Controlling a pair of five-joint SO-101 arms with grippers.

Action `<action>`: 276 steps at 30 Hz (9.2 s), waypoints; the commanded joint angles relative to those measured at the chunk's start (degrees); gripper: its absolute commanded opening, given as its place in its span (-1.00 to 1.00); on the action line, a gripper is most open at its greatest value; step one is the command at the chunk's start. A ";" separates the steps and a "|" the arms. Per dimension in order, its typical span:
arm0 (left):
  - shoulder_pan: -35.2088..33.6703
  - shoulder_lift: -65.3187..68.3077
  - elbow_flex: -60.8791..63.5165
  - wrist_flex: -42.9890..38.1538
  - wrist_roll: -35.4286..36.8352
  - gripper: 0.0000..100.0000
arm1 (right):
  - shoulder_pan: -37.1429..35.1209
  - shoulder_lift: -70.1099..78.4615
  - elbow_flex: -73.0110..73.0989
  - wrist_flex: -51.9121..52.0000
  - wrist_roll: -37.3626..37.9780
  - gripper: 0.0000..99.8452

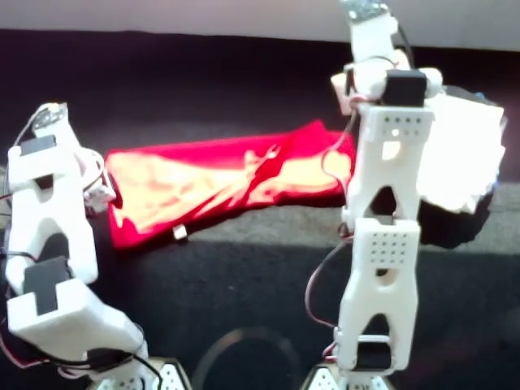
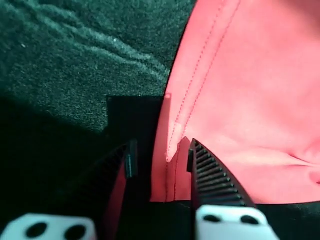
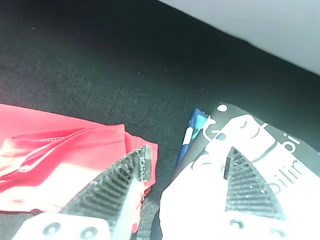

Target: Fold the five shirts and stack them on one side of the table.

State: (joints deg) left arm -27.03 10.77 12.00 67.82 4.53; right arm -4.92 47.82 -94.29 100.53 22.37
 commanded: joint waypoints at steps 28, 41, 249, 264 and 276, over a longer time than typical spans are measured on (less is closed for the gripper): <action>9.71 41.54 -48.66 25.93 0.88 -0.99 | -6.29 -30.55 23.96 0.57 -0.35 -0.53; -16.04 41.45 -69.93 32.79 -9.14 -0.98 | -6.29 -42.15 35.12 0.75 -0.53 -0.87; 17.45 50.42 -81.89 19.34 5.36 -0.98 | -13.85 -8.04 61.49 -5.85 -30.68 -0.99; 20.26 38.73 -83.21 34.46 5.63 -0.98 | -14.29 -23.34 55.52 -20.53 -30.68 -0.99; 31.60 -0.40 -21.49 19.60 5.54 -0.98 | -18.07 -9.98 49.45 -21.93 -29.89 -0.99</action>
State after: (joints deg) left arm 1.36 20.26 -21.67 94.11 9.80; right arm -22.95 36.84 -41.27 79.25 -8.75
